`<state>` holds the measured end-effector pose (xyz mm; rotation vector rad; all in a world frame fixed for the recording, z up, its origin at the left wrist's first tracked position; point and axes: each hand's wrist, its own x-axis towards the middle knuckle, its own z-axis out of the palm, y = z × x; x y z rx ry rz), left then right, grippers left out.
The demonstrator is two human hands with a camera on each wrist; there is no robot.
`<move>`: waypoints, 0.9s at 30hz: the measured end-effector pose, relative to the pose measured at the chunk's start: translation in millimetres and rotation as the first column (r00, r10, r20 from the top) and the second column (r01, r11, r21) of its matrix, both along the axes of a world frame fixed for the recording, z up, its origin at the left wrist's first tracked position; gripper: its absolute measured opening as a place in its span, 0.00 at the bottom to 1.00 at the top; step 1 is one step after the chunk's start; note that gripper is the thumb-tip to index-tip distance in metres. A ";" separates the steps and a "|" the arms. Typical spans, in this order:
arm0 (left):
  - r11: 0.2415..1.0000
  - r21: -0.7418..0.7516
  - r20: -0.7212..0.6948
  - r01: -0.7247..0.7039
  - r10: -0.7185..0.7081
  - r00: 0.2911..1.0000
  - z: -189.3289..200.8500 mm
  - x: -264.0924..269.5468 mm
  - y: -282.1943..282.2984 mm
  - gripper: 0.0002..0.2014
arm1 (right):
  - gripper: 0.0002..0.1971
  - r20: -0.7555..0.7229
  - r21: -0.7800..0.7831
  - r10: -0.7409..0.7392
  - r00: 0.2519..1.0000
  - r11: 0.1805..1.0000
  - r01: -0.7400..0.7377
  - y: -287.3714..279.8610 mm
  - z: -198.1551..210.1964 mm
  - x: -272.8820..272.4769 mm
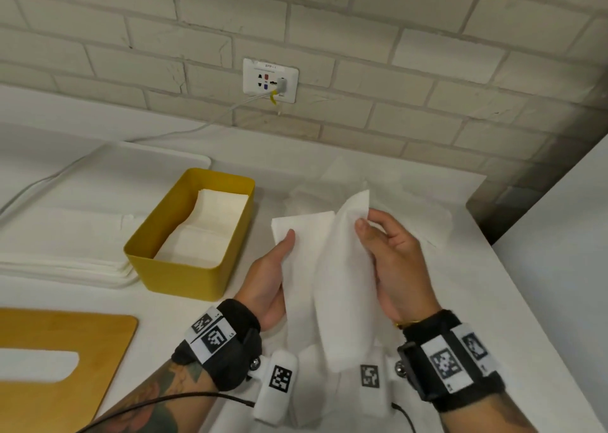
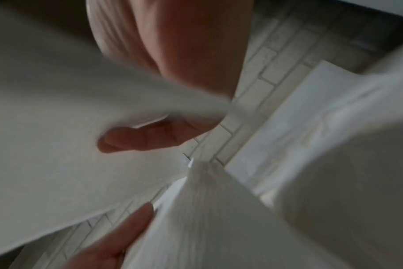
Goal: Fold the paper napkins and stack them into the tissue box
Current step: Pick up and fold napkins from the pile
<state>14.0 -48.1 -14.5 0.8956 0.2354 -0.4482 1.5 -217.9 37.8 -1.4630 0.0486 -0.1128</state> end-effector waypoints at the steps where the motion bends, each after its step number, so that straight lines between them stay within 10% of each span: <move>1: 1.000 0.000 -0.008 0.016 -0.016 1.000 -2.5 -0.1 -0.5 0.26 | 0.10 -0.037 0.063 0.011 0.999 0.998 -0.008 5.4 -6.1 1.1; 6: 0.998 -0.046 -0.036 0.050 -0.051 0.998 -10.2 0.1 1.7 0.28 | 0.21 0.013 0.400 0.188 0.982 0.899 -0.177 8.3 -8.6 2.9; 12: 0.998 -0.010 0.067 0.064 -0.063 0.996 -4.2 3.4 -1.9 0.30 | 0.12 -0.114 -0.158 0.018 0.993 0.987 -0.036 6.2 -26.0 8.6; 19: 0.996 0.010 0.076 0.088 -0.089 0.993 -1.8 4.6 -3.7 0.41 | 0.10 -0.094 -0.230 -0.092 0.991 0.971 0.069 10.2 -36.6 10.3; 27: 0.996 0.074 0.079 0.039 -0.045 0.996 -7.6 5.7 -0.4 0.19 | 0.20 -0.198 -0.138 -0.003 0.980 0.990 -0.025 13.9 -39.1 -0.3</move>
